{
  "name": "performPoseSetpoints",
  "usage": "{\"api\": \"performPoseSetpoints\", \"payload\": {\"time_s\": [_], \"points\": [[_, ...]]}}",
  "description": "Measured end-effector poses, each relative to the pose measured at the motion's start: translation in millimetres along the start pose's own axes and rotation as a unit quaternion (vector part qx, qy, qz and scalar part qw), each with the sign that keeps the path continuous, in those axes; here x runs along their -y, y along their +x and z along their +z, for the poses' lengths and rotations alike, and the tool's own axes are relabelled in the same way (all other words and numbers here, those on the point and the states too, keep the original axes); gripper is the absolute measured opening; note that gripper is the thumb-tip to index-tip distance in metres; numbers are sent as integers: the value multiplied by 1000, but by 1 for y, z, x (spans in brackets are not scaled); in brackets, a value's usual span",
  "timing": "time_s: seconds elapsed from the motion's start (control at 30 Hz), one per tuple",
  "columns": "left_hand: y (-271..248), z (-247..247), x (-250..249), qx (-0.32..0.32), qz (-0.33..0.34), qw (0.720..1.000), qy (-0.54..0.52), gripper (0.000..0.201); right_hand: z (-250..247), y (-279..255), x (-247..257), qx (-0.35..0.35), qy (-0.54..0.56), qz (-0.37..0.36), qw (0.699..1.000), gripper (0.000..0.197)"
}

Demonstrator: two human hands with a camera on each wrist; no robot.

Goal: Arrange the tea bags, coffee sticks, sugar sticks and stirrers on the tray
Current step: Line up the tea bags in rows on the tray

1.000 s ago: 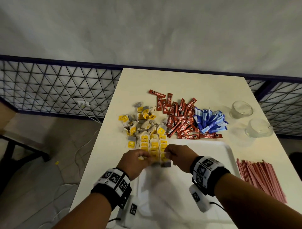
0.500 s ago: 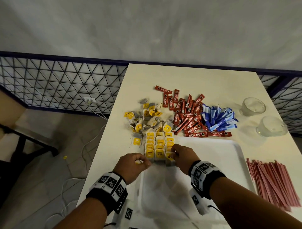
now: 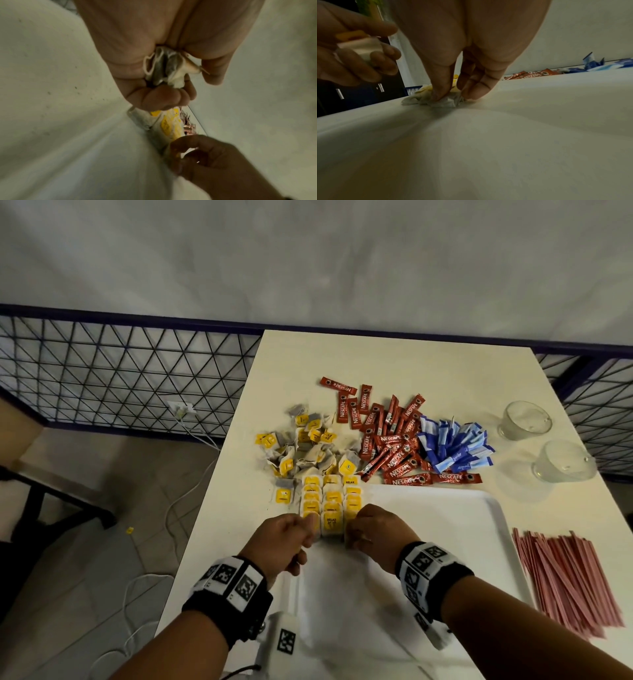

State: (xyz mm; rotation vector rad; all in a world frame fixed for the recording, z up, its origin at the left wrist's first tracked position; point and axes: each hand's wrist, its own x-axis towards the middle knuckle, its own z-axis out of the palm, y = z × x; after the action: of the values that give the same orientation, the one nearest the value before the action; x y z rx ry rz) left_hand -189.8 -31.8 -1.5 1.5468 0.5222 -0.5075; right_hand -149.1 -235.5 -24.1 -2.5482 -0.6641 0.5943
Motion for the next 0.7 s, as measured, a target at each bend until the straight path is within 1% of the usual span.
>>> {"api": "performPoseSetpoints", "payload": {"time_s": [0.03,0.07,0.1,0.13,0.17,0.2,0.27,0.37,0.43,0.53,0.6,0.7], "points": [[-1,1,-3,10,-32,997,-68,44,-3,-1,3,-3,-2,-7,1000,21],[-1,2,-7,29,-66,988,-139,52,-7,-1,6,-27,1,-15,1000,21],[-2,1,-10,54,-96,973,-205,60,-12,-1,11,-68,12,-27,997,21],[-2,0,-13,80,-116,957,-255,67,-19,0,17,-102,34,-40,993,22],[-1,0,-14,101,-129,944,-288,73,-25,1,24,-122,58,-64,989,22],[-1,-1,-16,117,-135,936,-304,77,-31,3,31,-123,72,-93,985,23],[-1,-1,-19,141,-138,930,-312,83,-41,7,43,-94,76,-152,981,28],[-2,2,-25,162,-137,935,-283,91,-50,12,53,-63,58,-184,979,34],[-3,6,-29,164,-136,947,-241,95,-51,13,56,-56,64,-185,979,34],[-6,10,-39,172,-131,957,-194,97,-55,15,60,-44,74,-195,977,28],[-5,10,-43,177,-126,957,-190,96,-56,16,61,-36,65,-186,980,28],[-2,7,-47,186,-122,951,-217,98,-58,14,60,-41,46,-172,983,33]]}}
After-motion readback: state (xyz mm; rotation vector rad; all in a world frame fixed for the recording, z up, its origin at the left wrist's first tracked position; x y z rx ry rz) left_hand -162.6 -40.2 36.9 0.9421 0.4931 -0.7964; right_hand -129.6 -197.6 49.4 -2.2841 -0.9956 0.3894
